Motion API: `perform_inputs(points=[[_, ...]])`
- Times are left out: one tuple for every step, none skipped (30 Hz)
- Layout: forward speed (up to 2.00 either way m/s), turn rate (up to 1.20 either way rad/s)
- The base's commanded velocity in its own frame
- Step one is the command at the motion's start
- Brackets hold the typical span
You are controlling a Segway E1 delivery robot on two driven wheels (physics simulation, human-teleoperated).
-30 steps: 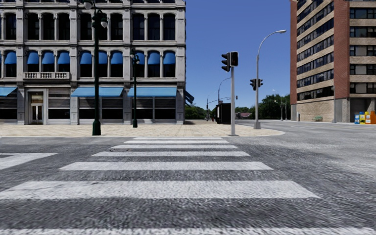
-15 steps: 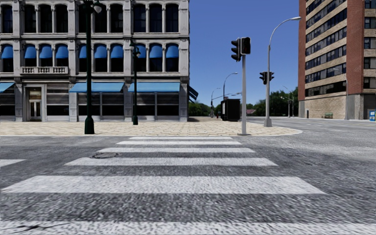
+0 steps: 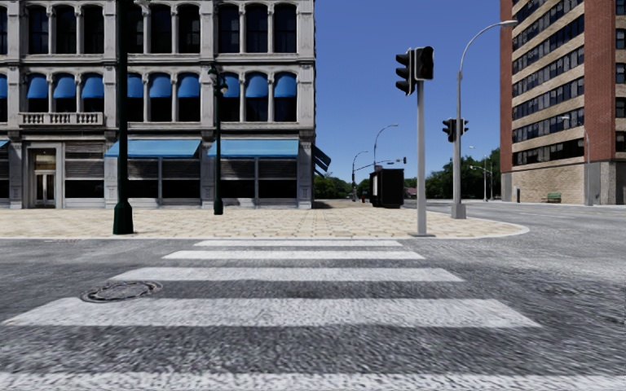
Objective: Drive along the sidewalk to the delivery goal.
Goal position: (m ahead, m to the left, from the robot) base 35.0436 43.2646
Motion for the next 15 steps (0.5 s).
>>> perform_inputs(points=[[2.00, 0.00], [2.00, 0.00], [2.00, 0.00], [2.00, 0.00], [2.00, 0.00], [2.00, 0.00], [2.00, 0.00], [2.00, 0.00], [2.00, 0.00], [2.00, 0.00], [2.00, 0.00], [2.00, 0.00], [2.00, 0.00], [2.00, 0.00], [2.00, 0.00]])
